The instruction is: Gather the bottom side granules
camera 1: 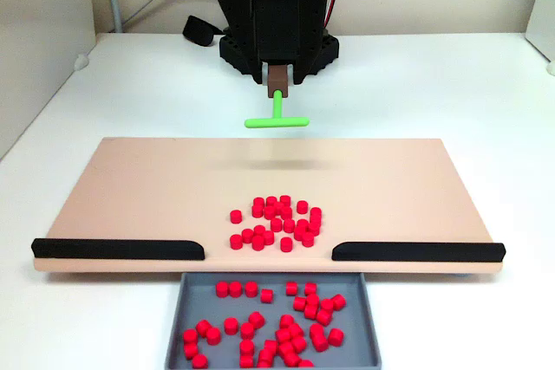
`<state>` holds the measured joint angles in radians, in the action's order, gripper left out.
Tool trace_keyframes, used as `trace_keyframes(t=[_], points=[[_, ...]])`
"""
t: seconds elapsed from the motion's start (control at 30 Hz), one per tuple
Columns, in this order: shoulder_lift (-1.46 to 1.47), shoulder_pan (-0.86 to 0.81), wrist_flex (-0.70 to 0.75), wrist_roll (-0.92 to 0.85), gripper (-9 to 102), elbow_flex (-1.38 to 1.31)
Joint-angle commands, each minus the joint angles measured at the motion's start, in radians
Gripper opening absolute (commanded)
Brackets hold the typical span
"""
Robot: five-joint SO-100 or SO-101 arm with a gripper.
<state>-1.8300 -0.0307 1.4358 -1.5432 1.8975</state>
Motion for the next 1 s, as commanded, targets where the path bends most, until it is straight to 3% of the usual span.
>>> trace_keyframes(t=[0.0, 0.97], points=[[-0.006, 0.003, -0.003, 0.000, 0, -0.021], [-0.052, -0.012, -0.002, 0.000, 0, -0.006]])
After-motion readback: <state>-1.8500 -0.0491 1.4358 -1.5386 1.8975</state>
